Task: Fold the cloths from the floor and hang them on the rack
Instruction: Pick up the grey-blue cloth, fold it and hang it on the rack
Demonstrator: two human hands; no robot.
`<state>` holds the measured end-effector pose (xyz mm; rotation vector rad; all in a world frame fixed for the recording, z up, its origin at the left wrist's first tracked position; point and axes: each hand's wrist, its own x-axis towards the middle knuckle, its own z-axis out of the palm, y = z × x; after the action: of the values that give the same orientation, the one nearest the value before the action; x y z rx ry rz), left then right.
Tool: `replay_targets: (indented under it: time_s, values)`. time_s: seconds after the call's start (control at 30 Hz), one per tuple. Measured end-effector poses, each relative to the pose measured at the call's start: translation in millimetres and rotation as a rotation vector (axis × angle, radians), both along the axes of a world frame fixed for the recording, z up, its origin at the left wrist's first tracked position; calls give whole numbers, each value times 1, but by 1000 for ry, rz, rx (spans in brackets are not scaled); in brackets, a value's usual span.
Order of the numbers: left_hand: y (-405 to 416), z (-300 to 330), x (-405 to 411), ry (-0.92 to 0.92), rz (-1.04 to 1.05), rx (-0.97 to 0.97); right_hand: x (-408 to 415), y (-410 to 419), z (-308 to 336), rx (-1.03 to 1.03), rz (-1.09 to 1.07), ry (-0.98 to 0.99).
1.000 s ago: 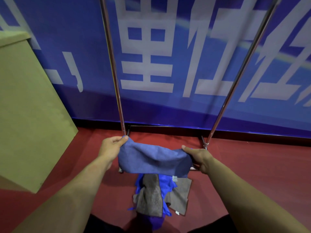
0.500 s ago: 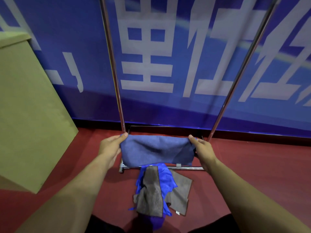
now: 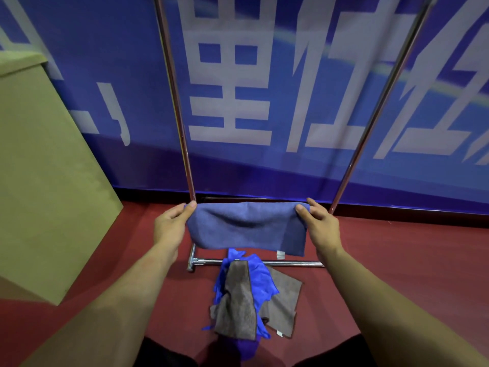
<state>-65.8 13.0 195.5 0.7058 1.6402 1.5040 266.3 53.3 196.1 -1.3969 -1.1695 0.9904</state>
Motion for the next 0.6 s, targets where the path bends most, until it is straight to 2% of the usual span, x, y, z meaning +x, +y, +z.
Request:
replay_targets:
  time_s: [0.07, 0.33, 0.6]
  values:
    - [-1, 5, 1, 1, 15, 64, -2, -3, 7, 7, 12, 78]
    - [-3, 7, -1, 30, -37, 128, -9, -4, 17, 70, 1, 116]
    - [-9, 6, 7, 40, -211, 60, -4, -3, 8, 53, 10, 23]
